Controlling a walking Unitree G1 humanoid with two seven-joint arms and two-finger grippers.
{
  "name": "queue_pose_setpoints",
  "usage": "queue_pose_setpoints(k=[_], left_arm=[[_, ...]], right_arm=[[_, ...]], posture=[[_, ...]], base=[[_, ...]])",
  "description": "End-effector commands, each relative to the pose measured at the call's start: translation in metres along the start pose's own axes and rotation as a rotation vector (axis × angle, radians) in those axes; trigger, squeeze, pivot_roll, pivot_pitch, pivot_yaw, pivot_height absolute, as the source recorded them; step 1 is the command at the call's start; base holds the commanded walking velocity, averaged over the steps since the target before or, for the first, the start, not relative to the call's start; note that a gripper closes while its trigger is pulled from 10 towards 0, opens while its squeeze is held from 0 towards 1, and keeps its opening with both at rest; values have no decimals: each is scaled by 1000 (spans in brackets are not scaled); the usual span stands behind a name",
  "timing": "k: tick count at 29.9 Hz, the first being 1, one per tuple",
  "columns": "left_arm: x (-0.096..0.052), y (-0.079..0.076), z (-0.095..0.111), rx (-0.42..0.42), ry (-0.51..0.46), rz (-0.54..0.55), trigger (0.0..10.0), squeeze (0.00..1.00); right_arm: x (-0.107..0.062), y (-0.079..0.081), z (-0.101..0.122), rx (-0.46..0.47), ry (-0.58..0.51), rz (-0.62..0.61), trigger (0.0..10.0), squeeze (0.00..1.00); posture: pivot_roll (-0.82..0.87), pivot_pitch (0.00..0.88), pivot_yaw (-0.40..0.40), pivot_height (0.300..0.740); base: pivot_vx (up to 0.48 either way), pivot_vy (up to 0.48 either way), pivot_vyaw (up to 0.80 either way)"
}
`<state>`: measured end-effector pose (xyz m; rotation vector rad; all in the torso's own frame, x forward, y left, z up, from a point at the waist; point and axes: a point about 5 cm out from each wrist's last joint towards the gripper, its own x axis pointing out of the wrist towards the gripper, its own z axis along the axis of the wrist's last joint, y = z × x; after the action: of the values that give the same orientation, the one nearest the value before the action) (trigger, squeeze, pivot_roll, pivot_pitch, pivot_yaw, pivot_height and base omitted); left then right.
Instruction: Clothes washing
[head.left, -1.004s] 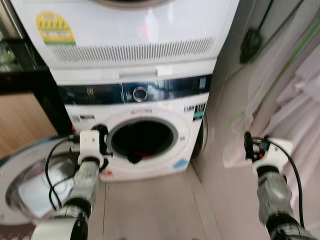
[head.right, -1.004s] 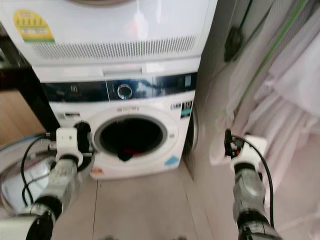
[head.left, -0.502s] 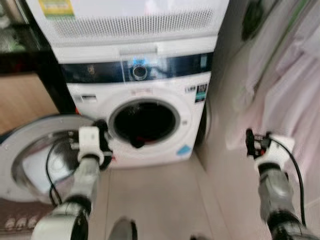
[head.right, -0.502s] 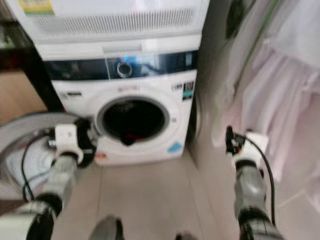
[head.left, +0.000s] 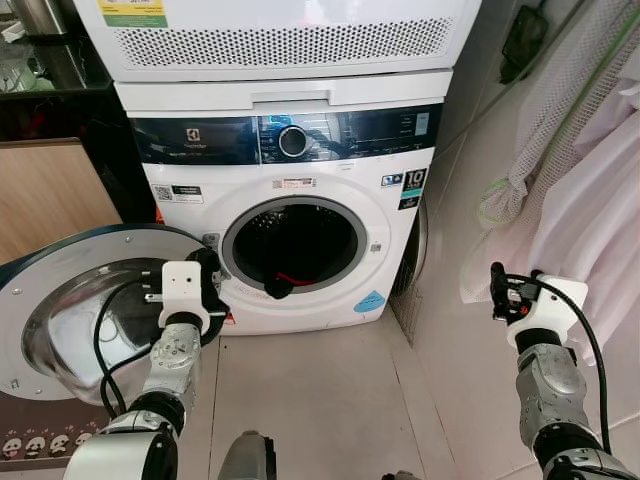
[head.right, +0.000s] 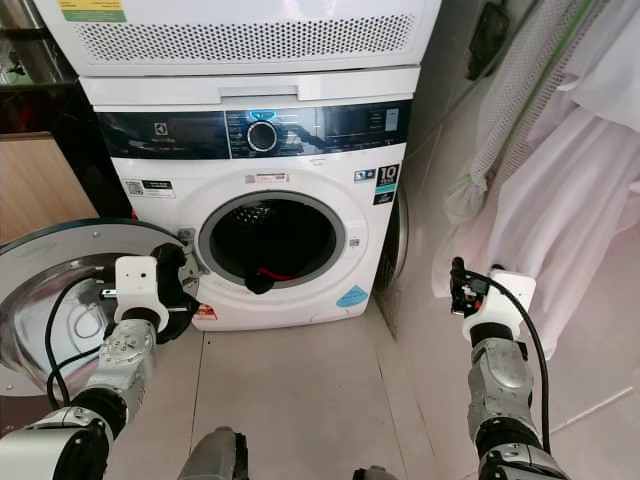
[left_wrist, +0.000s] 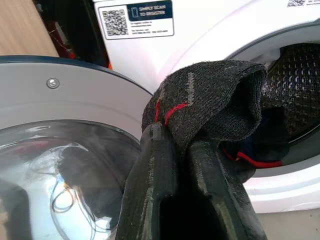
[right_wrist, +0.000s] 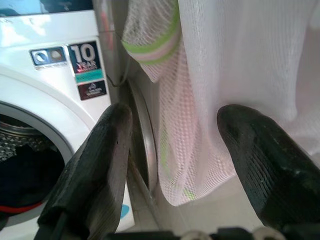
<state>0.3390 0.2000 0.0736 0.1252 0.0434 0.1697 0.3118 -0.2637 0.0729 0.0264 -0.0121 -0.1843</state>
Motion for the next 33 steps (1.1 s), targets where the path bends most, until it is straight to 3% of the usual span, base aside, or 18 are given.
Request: queue_pose_setpoints(k=[1,6,33], left_arm=[[3,1,5,-14,-8,2,10000,0],[3,0,4,-12,-5,2,10000,0],[5,-3,7,-16,-12,-15,10000,0]], right_arm=[[2,2,1,6,3,15,10000,0],[2,3,2,-2,-1,29,10000,0],[2,5,2,-40,-3,43,10000,0]], posture=[[36,15,-8,629],[35,10,-8,599],[35,5,-6,599]], base=[[0,0,0],[0,0,0],[0,0,0]])
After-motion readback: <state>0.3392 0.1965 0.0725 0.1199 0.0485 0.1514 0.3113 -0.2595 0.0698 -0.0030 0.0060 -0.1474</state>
